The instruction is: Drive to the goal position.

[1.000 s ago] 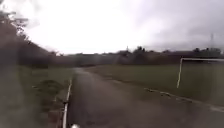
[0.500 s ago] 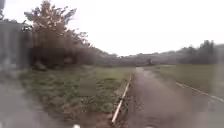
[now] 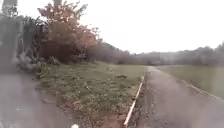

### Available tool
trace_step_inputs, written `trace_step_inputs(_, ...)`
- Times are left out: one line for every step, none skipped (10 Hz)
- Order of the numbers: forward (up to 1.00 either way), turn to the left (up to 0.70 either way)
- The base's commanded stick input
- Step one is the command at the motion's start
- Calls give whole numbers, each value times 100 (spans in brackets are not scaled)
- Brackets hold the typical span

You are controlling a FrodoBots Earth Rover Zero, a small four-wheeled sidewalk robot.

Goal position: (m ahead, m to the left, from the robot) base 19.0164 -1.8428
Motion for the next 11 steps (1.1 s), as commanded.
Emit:
trace_step_inputs(4, -70)
trace_step_inputs(5, -70)
trace_step_inputs(5, -70)
trace_step_inputs(5, -70)
trace_step_inputs(4, -20)
trace_step_inputs(5, 0)
trace_step_inputs(5, 0)
trace_step_inputs(5, 0)
trace_step_inputs(5, 0)
trace_step_inputs(5, 19)
trace_step_inputs(5, 42)
